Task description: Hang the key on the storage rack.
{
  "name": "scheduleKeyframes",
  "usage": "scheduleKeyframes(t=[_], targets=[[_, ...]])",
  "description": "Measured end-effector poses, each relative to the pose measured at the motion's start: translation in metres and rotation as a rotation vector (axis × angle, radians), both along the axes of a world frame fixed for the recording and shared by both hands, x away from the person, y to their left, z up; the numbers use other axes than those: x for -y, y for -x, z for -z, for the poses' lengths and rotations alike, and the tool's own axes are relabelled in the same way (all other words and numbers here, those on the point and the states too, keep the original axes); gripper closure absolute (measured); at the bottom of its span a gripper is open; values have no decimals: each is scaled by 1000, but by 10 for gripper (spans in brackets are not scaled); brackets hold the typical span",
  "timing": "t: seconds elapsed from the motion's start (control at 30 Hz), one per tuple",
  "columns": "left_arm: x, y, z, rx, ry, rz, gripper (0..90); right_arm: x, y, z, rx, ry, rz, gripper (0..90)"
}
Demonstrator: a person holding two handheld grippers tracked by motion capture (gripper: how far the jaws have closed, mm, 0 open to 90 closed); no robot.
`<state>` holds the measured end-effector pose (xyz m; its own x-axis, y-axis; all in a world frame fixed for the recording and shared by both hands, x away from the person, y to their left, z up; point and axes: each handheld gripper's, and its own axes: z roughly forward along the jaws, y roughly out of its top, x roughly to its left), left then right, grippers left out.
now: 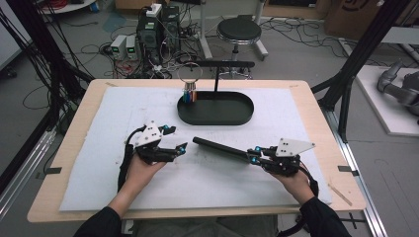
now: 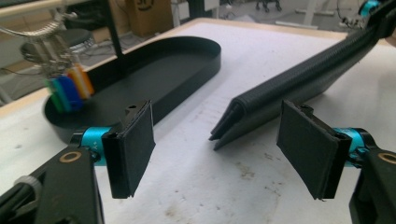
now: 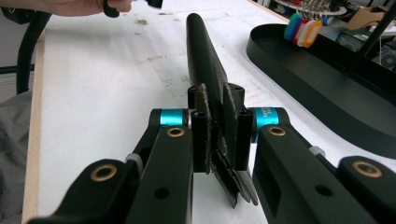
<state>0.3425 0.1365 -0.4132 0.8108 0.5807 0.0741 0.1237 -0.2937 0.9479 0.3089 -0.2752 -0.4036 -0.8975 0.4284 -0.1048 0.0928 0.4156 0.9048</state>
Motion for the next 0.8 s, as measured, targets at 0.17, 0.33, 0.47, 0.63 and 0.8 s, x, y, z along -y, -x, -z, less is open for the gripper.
scheduleKeyframes(t=[0.17,0.33,0.47,0.63,0.8], targets=[[7,-5,2,-20,-6,21,277,1,-1,0,-8,-4,11,828],[18,-19,7,-44,12,56,277,2,-2,0,-24,-12,16,826],[23,-23,10,-60,-1,81,277,3,-3,0,-27,-16,18,824],[32,-28,13,-53,-23,121,277,4,-4,0,-40,-25,15,819],[41,-31,14,-31,-52,163,413,5,-5,1,-54,-36,19,809]])
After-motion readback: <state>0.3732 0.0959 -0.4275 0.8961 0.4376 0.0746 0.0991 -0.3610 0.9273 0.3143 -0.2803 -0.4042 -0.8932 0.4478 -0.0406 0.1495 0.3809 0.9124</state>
